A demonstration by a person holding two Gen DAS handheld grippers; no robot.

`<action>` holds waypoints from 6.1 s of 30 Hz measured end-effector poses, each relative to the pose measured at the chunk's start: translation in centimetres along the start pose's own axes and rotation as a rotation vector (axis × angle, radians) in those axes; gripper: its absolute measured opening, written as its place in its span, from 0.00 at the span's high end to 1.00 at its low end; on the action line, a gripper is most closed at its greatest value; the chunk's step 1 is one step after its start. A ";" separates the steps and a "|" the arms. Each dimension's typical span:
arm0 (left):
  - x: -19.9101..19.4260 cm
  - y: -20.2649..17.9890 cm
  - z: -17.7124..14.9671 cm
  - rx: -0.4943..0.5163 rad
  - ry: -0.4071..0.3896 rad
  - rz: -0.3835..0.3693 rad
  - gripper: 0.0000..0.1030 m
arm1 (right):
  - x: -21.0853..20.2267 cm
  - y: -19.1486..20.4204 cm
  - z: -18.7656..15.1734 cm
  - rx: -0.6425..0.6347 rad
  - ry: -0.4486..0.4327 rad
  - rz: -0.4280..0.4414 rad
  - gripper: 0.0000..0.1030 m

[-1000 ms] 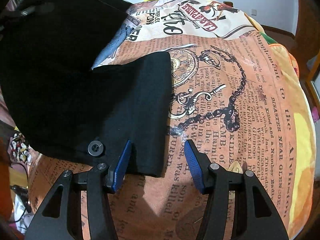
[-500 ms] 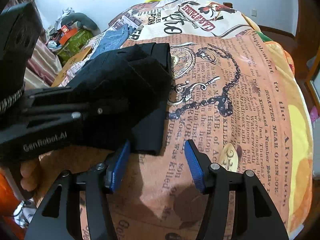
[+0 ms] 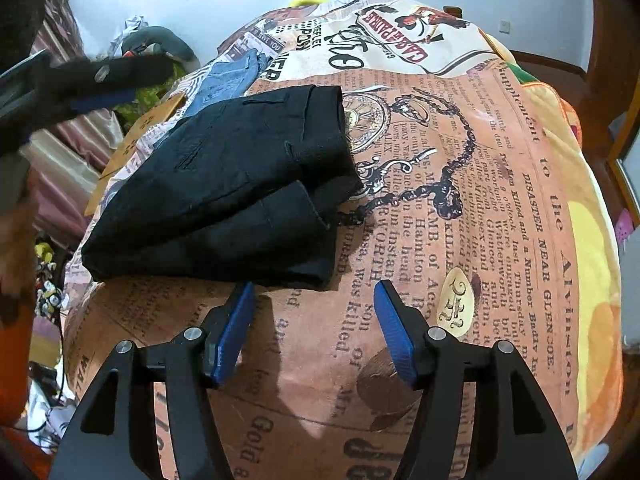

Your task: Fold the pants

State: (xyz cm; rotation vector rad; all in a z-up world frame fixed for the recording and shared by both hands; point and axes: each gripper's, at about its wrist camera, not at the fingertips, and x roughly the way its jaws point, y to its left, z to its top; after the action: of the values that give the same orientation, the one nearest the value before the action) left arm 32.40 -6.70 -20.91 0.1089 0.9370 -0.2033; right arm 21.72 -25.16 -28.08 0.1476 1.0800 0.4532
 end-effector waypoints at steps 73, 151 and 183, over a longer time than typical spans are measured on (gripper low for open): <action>0.3 9.5 -14.4 -0.085 0.240 0.151 0.07 | -5.0 0.4 0.3 0.026 -0.141 -0.038 0.44; 3.0 8.7 -7.0 -0.106 0.164 -0.053 0.15 | 0.7 0.3 5.1 -0.069 -0.057 -0.045 0.45; 9.3 6.2 -6.0 -0.152 0.394 -0.326 0.13 | 4.5 -1.3 4.3 0.053 0.037 0.163 0.27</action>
State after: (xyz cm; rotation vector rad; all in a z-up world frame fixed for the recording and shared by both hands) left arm 34.40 -0.74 -31.95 -0.1515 1.3589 -0.4209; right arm 27.65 -23.94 -30.17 0.2765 1.1214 0.5756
